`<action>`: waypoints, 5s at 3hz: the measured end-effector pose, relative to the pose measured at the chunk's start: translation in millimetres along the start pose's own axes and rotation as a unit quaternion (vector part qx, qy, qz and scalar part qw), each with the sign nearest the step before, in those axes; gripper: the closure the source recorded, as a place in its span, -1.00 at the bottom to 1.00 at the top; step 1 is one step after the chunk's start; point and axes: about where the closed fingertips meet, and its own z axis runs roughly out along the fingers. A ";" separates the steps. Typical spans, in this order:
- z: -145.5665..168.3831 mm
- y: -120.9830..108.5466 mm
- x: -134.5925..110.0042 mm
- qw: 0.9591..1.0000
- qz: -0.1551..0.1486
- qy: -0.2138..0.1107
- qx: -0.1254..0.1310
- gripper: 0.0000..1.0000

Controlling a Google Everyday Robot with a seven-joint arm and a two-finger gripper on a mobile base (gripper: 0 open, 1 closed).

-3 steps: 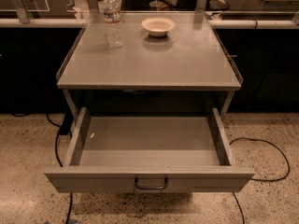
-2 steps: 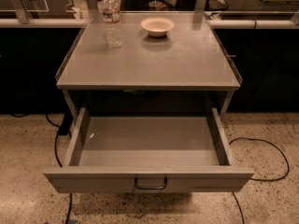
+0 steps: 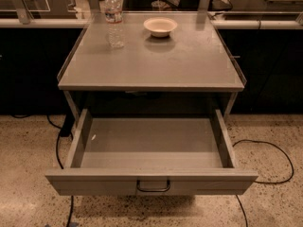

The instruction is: Close top drawer

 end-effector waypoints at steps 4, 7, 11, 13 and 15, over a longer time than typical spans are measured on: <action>7.1 11.5 59.0 0.992 -0.067 0.030 0.106 -1.00; 1.6 25.6 44.0 0.987 -0.131 0.002 0.092 -1.00; 39.5 74.1 32.6 0.998 0.004 -0.024 0.054 -1.00; 56.0 90.0 37.0 0.998 -0.025 -0.035 0.039 -1.00; 67.7 91.8 67.8 0.996 -0.088 -0.002 -0.009 -1.00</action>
Offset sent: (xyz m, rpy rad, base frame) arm -0.0631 -0.0367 -0.0215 -0.2609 -0.1063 0.0809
